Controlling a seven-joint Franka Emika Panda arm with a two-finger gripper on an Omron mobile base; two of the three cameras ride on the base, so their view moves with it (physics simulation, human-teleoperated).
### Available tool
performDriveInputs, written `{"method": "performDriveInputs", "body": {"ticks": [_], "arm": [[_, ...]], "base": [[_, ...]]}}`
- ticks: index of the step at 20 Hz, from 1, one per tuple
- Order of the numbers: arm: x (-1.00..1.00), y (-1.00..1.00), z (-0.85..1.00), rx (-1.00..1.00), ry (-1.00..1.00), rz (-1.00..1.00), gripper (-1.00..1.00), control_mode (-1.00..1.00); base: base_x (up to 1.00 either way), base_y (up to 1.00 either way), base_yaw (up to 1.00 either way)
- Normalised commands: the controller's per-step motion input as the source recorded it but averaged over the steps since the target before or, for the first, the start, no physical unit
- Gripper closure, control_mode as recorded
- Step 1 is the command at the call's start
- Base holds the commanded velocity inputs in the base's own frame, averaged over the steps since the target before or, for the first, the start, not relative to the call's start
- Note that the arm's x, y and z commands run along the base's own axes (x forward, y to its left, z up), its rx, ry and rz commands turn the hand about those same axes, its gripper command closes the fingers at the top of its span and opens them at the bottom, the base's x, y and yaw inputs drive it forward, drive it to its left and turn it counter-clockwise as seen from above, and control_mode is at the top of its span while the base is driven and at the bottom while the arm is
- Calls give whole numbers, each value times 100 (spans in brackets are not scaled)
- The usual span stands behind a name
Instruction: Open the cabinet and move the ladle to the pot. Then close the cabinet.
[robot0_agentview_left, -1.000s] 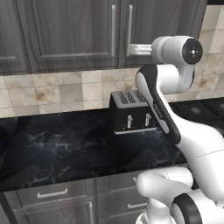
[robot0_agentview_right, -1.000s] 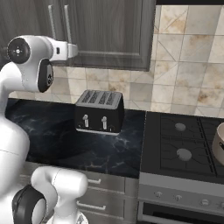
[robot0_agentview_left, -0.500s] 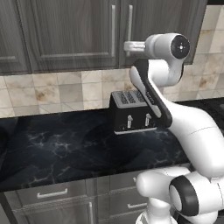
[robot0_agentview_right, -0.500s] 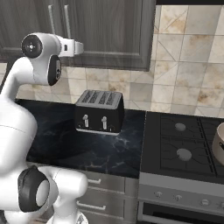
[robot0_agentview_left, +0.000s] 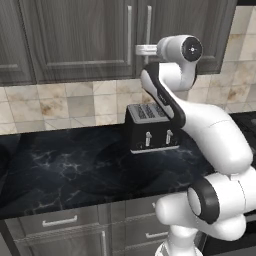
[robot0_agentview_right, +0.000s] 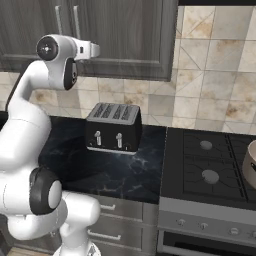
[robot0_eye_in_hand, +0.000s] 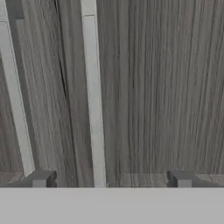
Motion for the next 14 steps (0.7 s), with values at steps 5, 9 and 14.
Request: {"method": "performDriveInputs", "body": {"ticks": [5, 9, 14], "arm": [[57, 3, -7, -3, -1, 0, -100, -100], [51, 6, -8, -1, -3, -5, -100, -100], [51, 8, -8, 0, -3, -8, -100, -100]], "base": [[0, 0, 0], [0, 0, 0], [0, 0, 0]]}}
